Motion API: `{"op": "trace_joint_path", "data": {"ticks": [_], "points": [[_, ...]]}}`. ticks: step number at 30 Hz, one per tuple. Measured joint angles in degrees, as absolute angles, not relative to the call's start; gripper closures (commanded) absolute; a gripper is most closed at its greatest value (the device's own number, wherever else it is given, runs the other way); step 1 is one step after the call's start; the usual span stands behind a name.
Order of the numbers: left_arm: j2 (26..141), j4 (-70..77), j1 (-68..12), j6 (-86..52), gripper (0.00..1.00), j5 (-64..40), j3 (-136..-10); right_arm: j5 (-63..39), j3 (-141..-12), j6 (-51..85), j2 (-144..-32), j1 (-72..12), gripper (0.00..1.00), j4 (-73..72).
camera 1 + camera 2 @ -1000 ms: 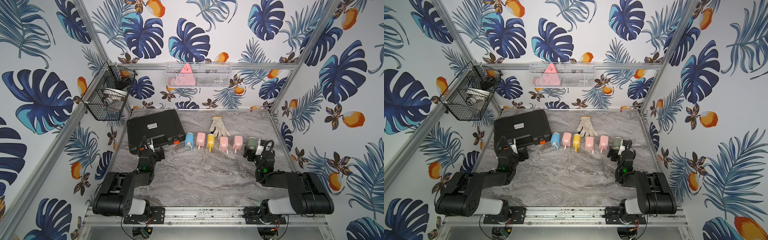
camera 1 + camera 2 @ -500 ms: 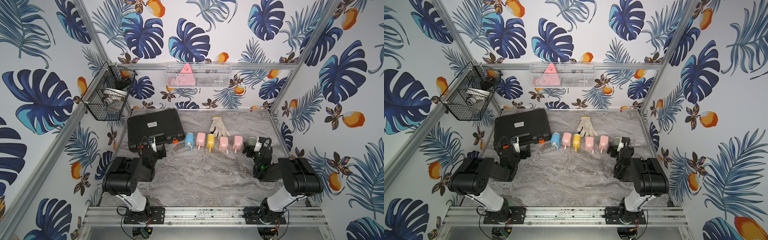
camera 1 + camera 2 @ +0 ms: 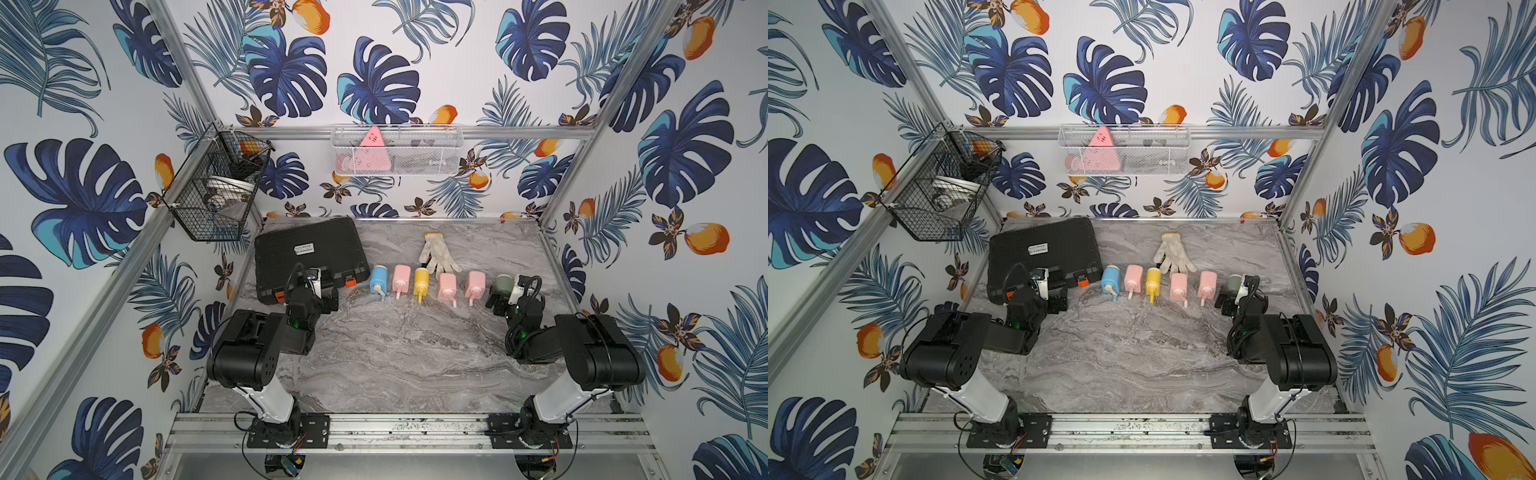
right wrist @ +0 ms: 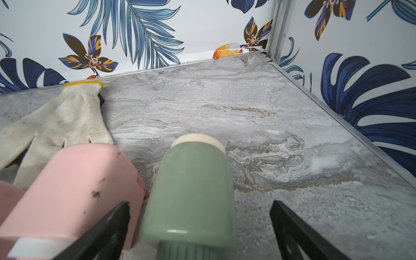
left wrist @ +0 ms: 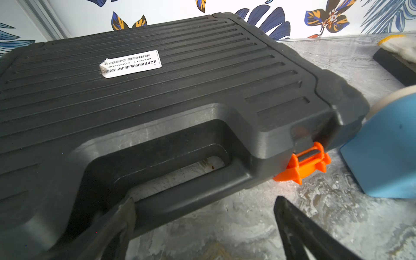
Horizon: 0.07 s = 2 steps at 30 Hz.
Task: Put the tray back into the pencil sharpener
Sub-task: Reset both arms
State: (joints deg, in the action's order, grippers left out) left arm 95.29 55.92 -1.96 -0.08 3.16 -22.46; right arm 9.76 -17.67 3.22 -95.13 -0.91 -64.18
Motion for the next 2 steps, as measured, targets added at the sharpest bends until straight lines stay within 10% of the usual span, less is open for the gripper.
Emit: {"op": "trace_joint_path", "data": {"ticks": [2], "points": [[95.0,56.1,-2.4,0.1,0.01,3.6,-21.9,10.7,-18.3,3.2,-95.2,-1.0,0.00,-64.0]]}}
